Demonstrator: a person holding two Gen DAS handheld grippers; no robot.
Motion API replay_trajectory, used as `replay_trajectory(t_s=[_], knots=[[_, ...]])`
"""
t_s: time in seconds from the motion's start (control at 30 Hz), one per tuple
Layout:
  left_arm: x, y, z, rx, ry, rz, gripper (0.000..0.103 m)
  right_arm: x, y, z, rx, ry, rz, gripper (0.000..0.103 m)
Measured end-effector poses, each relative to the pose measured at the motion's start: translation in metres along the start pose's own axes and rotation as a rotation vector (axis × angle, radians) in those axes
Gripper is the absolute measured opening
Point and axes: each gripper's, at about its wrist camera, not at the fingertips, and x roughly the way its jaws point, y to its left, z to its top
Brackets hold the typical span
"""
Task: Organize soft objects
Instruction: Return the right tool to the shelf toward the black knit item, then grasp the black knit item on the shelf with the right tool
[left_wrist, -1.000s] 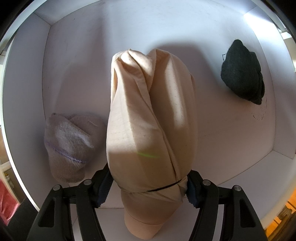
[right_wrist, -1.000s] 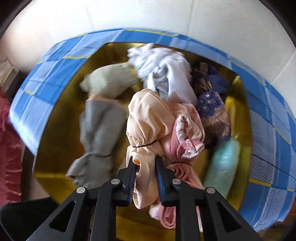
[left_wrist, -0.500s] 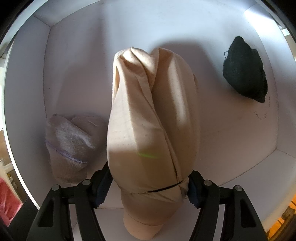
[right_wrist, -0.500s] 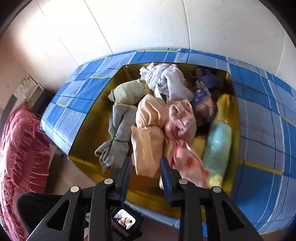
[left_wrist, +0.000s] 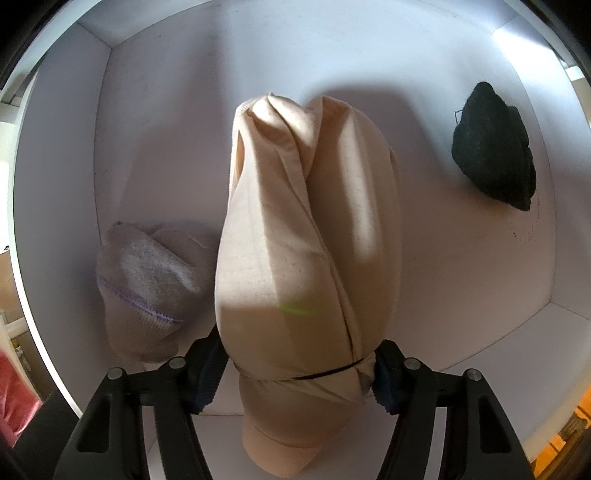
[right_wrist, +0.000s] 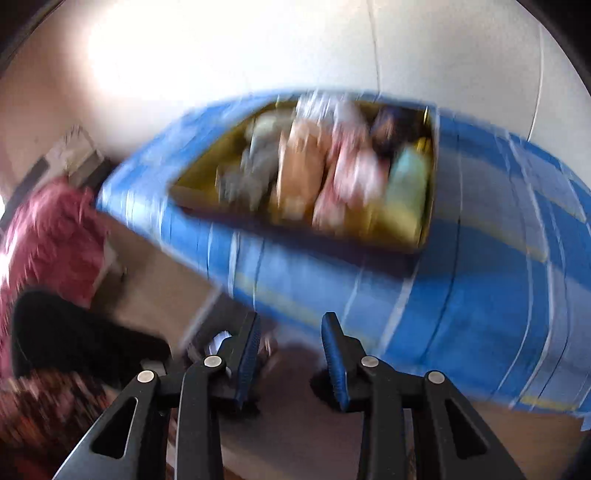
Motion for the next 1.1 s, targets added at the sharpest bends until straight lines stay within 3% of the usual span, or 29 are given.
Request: replay_trajectory(t_s=[0.17,0.37,0.67,1.1], knots=[[-0.003,-0.001,-0.002,-0.013,0.002,-0.007,0.065,0.067,-0.005,-0.054,0.027,0.188,-0.033,0.034],[-0.006,0.001,-0.005,-0.028,0.01,-0.006,0.065,0.144,-0.019,-0.076,0.047,0.363,-0.104,0.039],[-0.007,0.0,-0.007,-0.025,0.009,-0.006,0.065,0.2,-0.014,-0.075,-0.127,0.385,-0.189,0.041],[-0.004,0.0,-0.013,-0.02,0.003,-0.006,0.066,0.235,-0.025,-0.084,-0.191,0.424,-0.248,0.043]])
